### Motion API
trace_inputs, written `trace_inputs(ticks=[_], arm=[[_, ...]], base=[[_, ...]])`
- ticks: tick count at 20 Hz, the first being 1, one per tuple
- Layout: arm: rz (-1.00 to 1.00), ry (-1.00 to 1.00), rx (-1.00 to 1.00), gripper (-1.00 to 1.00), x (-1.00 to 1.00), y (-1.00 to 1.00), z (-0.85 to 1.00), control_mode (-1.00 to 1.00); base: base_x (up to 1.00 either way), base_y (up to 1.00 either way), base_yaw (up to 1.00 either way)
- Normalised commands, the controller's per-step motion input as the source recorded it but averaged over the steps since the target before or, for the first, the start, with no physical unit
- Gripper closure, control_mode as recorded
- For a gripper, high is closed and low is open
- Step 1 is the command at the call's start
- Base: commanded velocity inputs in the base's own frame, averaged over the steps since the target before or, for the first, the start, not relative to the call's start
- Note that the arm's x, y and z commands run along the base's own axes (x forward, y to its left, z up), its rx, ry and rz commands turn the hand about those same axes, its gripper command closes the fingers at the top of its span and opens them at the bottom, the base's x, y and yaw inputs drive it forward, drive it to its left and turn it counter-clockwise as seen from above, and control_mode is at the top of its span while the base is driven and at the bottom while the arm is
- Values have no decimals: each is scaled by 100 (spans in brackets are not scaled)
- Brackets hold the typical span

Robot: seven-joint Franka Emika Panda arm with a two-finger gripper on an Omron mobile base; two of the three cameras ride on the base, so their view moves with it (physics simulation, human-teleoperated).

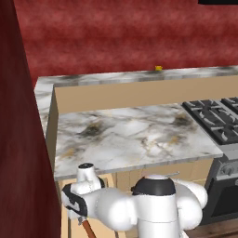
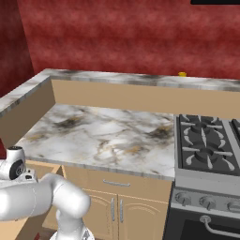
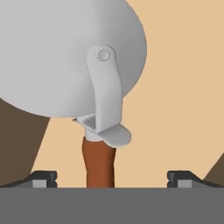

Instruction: Take the pizza cutter from the drawer on the left and place it on the dining counter for cutting.

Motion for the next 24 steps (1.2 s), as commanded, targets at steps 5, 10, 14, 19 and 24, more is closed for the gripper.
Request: trace_inputs(ticks=[5, 10, 14, 19, 24], arm=[[0, -2, 0, -100, 0, 0, -30, -100], [0, 0, 0, -100, 0, 0, -19, -100], [0, 0, 0, -100, 0, 0, -16, -100], [0, 0, 0, -100, 0, 0, -3, -100], [0, 0, 0, -100, -1, 0, -4, -100]], base=[[0, 0, 0], [0, 0, 0], [0, 0, 0], [0, 0, 0], [0, 0, 0]])
